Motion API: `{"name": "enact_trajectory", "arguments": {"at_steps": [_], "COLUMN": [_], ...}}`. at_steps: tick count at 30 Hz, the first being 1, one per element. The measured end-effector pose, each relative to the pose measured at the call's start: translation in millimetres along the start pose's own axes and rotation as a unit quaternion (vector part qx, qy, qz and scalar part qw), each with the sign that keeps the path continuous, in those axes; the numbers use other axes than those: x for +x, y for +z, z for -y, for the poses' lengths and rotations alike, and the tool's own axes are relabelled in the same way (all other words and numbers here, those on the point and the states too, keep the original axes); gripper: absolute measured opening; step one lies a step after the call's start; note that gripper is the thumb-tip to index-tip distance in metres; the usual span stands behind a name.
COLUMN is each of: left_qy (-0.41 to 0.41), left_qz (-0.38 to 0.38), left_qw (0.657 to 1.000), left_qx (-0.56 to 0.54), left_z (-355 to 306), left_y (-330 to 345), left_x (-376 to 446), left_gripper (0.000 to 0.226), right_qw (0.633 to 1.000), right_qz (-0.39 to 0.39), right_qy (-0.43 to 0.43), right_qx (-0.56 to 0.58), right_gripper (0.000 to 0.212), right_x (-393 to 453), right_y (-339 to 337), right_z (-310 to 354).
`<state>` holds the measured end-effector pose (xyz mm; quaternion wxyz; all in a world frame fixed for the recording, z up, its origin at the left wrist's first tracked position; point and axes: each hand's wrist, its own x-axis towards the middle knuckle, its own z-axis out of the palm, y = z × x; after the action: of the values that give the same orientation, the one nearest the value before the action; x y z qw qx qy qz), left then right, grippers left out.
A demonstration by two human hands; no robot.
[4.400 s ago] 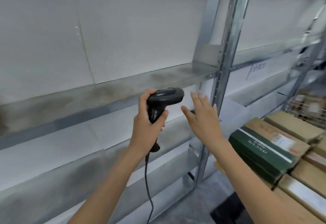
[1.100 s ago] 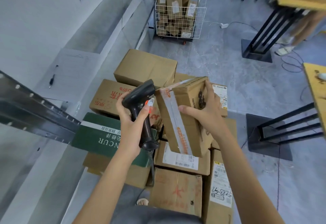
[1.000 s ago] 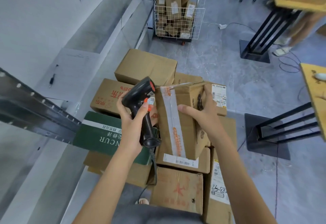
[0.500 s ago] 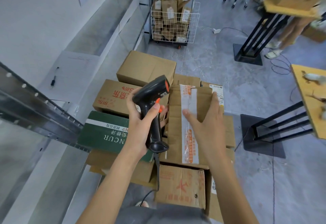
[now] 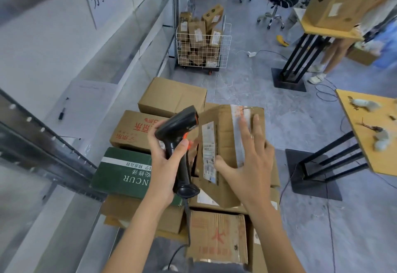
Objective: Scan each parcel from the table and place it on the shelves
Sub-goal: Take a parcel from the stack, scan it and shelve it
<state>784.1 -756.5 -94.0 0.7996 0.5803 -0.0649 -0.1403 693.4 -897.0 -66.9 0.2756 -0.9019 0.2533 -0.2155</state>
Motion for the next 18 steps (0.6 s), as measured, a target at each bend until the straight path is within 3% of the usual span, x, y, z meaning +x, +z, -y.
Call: {"name": "enact_trajectory", "arguments": {"at_steps": [7, 12, 14, 18], "left_qy": [-0.069, -0.043, -0.029, 0.009], "left_qz": [-0.090, -0.097, -0.117, -0.144], "left_qw": [0.992, 0.994, 0.991, 0.988], "left_qx": [-0.052, -0.041, -0.055, -0.060], "left_z": [2, -4, -7, -13], "left_y": [-25, -17, -16, -17], "left_x": [-5, -6, -4, -4], "left_gripper": [0.064, 0.064, 0.059, 0.055], "right_qw": [0.970, 0.963, 0.964, 0.948], "right_qz": [0.036, 0.035, 0.066, 0.182], "right_qy": [0.011, 0.018, 0.011, 0.007], "right_qx": [0.238, 0.268, 0.258, 0.261], "right_gripper": [0.073, 0.053, 0.058, 0.091], "right_x": [22, 31, 34, 29], "right_y": [-7, -1, -1, 3], "right_z": [2, 6, 4, 1]}}
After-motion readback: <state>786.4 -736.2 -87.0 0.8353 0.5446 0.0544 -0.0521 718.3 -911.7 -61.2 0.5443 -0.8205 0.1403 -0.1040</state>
